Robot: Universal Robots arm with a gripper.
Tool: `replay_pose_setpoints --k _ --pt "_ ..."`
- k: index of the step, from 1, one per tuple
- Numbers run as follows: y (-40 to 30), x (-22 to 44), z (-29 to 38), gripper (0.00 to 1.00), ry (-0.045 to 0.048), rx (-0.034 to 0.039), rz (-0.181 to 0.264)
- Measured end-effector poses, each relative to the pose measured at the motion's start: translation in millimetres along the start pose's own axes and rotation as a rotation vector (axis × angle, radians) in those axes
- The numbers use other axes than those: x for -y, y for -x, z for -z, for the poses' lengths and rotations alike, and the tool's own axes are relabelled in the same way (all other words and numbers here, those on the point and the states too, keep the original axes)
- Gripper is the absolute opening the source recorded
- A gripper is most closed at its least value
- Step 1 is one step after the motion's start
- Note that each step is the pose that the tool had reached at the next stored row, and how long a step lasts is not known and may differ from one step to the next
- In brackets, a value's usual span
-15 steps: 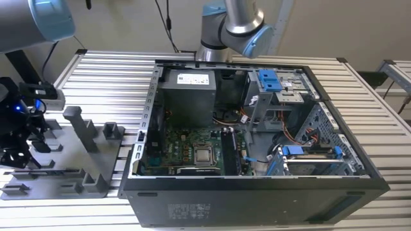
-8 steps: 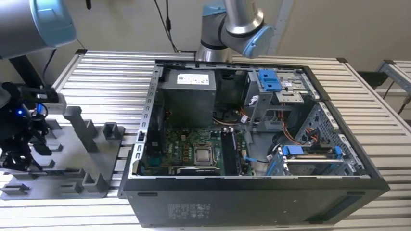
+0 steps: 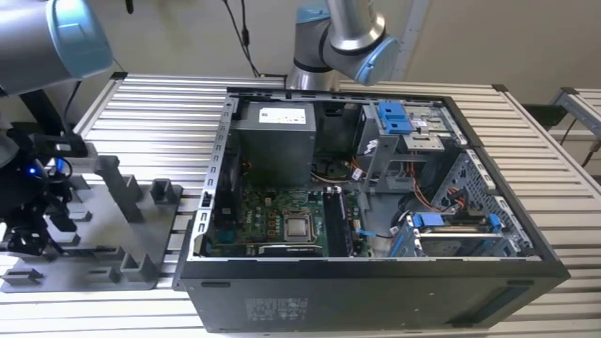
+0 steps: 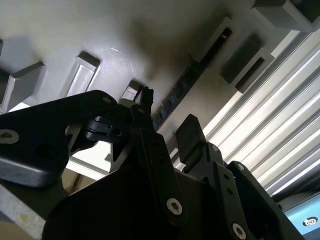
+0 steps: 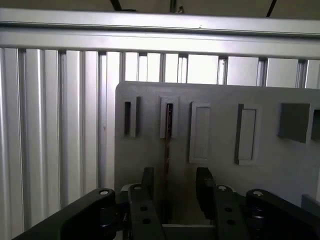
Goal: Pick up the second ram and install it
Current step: 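Pick up the second ram and move it above second insertion slot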
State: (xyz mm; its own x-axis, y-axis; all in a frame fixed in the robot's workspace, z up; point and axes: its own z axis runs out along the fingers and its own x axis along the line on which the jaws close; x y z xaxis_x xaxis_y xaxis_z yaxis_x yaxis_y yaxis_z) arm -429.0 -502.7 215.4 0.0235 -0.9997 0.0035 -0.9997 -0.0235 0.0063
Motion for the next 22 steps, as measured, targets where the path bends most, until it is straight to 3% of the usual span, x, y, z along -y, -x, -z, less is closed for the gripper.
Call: replay_pose_setpoints --k 15,22 --pt "-7.0 -1.6 -16.4 0.48 0.0 -0.0009 0.012" --pt "-7.6 -1.9 -19.1 0.48 -0.0026 -0.001 0.021"
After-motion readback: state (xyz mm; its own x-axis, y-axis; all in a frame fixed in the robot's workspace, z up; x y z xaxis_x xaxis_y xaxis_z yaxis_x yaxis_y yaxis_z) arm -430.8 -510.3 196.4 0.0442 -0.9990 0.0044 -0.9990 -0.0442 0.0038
